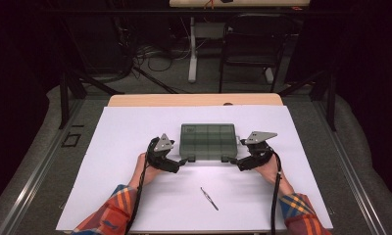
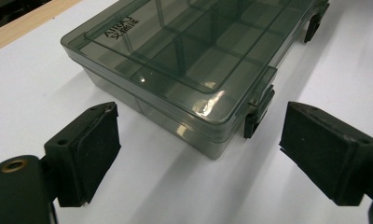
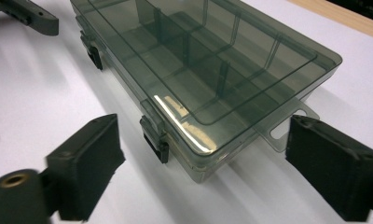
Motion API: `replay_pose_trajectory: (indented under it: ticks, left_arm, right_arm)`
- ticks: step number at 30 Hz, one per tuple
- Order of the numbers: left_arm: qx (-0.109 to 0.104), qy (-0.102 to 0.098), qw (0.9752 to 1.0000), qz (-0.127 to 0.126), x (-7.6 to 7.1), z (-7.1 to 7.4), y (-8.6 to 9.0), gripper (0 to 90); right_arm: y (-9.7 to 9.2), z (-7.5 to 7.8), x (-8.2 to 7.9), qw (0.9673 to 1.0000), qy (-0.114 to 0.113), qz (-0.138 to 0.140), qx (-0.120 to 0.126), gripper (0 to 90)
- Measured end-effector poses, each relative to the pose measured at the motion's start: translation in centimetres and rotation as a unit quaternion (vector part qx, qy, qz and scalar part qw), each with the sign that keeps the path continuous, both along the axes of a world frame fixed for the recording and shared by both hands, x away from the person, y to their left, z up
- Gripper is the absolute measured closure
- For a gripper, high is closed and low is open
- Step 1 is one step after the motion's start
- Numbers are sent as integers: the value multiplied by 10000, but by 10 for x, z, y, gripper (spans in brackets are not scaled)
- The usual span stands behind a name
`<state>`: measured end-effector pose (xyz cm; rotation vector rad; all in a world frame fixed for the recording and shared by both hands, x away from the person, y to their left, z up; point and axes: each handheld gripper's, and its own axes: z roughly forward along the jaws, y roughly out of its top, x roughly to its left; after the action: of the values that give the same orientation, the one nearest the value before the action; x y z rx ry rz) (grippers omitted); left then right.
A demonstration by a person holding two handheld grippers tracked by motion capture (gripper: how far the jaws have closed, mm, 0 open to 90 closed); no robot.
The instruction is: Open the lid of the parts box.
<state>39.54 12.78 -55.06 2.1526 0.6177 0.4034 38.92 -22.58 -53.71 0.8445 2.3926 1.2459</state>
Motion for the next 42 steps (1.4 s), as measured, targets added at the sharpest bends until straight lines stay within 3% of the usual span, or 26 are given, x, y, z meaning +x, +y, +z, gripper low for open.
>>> replay_pose_trajectory:
  ticks: [7,23,33,42]
  left_arm:
    - [35,25,10000,21,1,-3,-1,187]
    - [33,-17,10000,-40,3,-5,-1,375]
    - [-52,-11,10000,-85,3,-4,0,407]
    - [-94,-55,9999,-79,3,-4,0,411]
  right_arm:
    - [0,-1,0,9999,71,-13,-81,239]
    - [-3,-3,0,9996,102,-43,-264,378]
    - [1,-6,1,9991,210,-53,-367,423]
    - [0,-5,1,9993,195,-89,-311,448]
